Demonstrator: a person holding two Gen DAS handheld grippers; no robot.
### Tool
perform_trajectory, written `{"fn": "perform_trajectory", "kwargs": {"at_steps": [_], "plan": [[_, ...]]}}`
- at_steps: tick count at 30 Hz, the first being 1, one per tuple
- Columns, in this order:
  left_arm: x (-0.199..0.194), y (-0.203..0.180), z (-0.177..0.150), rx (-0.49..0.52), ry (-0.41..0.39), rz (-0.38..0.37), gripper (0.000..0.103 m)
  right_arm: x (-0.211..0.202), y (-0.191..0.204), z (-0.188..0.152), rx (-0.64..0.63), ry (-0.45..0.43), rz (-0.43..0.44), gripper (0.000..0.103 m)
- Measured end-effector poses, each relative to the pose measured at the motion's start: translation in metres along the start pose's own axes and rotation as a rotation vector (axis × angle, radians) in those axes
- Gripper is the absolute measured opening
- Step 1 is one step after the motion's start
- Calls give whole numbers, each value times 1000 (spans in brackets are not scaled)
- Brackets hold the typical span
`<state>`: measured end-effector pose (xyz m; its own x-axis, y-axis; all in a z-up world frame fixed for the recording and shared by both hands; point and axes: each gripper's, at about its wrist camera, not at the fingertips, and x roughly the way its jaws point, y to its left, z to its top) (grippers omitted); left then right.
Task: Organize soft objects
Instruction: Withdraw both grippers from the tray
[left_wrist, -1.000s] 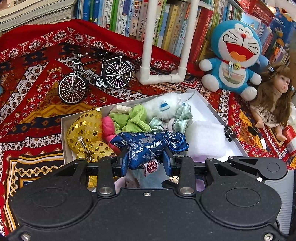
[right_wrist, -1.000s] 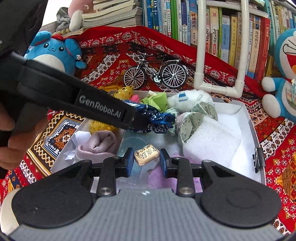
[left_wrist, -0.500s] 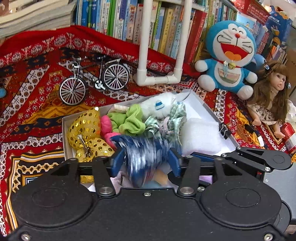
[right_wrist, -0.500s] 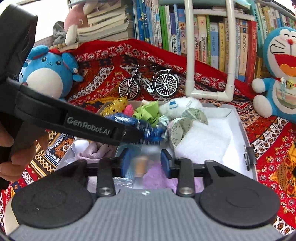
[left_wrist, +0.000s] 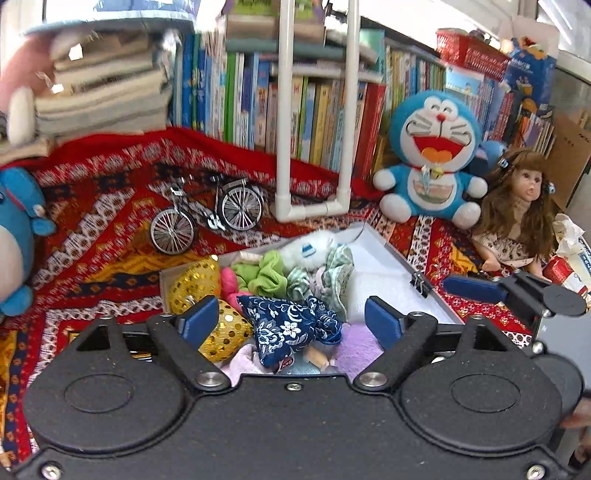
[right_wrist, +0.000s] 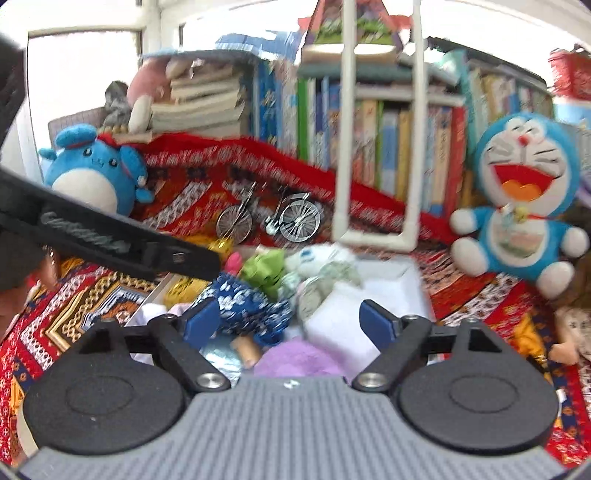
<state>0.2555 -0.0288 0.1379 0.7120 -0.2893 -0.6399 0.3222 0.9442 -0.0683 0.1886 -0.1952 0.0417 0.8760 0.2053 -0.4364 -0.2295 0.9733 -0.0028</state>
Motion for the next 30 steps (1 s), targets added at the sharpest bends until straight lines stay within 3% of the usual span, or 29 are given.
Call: {"fn": "perform_trajectory", "kwargs": {"at_steps": [2, 6, 18, 30], "plan": [[-17, -4, -4, 16, -39, 6, 89, -12, -4, 0, 18, -42, -6, 103], [-45, -8, -15, 21, -108, 7, 92, -31, -8, -1, 21, -104, -36, 103], [-97, -10, -66, -70, -202, 13, 98, -83, -14, -23, 58, -209, -25, 103], [-130, -25, -122, -87, -268, 38, 98, -123, -10, -62, 75, -250, 9, 103]]}}
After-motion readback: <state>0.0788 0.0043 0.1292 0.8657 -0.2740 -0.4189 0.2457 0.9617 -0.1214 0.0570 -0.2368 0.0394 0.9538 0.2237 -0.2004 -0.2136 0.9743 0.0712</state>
